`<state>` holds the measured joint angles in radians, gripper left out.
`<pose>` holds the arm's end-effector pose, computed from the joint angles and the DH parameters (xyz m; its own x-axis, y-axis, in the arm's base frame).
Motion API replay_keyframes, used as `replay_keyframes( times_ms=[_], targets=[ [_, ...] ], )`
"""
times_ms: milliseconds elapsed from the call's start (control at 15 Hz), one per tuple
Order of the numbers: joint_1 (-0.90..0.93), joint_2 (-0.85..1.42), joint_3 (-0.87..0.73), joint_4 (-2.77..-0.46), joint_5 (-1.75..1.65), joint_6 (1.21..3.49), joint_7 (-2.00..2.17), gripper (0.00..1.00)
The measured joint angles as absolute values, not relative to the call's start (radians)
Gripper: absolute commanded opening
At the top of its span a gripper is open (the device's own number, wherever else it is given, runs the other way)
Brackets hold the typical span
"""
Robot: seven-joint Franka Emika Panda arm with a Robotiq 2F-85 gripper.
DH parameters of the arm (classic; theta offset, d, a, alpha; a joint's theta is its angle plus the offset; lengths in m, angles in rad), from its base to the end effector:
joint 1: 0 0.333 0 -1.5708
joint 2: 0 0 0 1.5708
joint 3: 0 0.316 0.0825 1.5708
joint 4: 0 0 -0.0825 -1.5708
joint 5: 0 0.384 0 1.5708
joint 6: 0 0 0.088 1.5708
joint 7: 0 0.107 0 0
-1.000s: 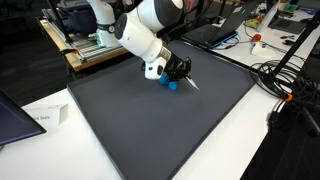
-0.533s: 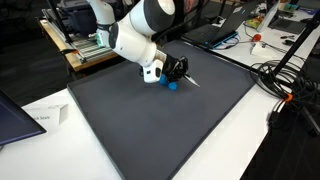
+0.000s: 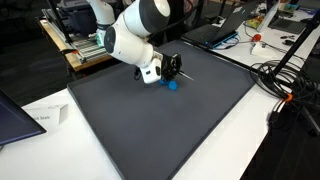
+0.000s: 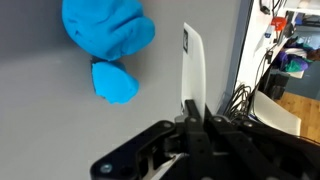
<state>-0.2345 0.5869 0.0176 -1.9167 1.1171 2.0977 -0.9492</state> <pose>0.5944 -0.0868 0.1747 0.9861 -0.1260 0.1083 0.0045 -0.6313 -0.7755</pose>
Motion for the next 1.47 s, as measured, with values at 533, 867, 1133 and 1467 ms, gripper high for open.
replay_keyframes(
  times_ms=[533, 867, 1133, 1467],
  targets=[
    [-0.228, 0.586, 0.012, -1.91, 1.1, 2.085, -0.96, 0.01],
    [-0.23, 0.601, -0.006, -1.861, 1.01, 1.984, -1.02, 0.01],
    [-0.232, 0.619, -0.009, -1.795, 0.956, 1.885, -1.056, 0.01],
    [-0.236, 0.677, -0.009, -1.68, 0.876, 1.719, -1.071, 0.01]
  ],
)
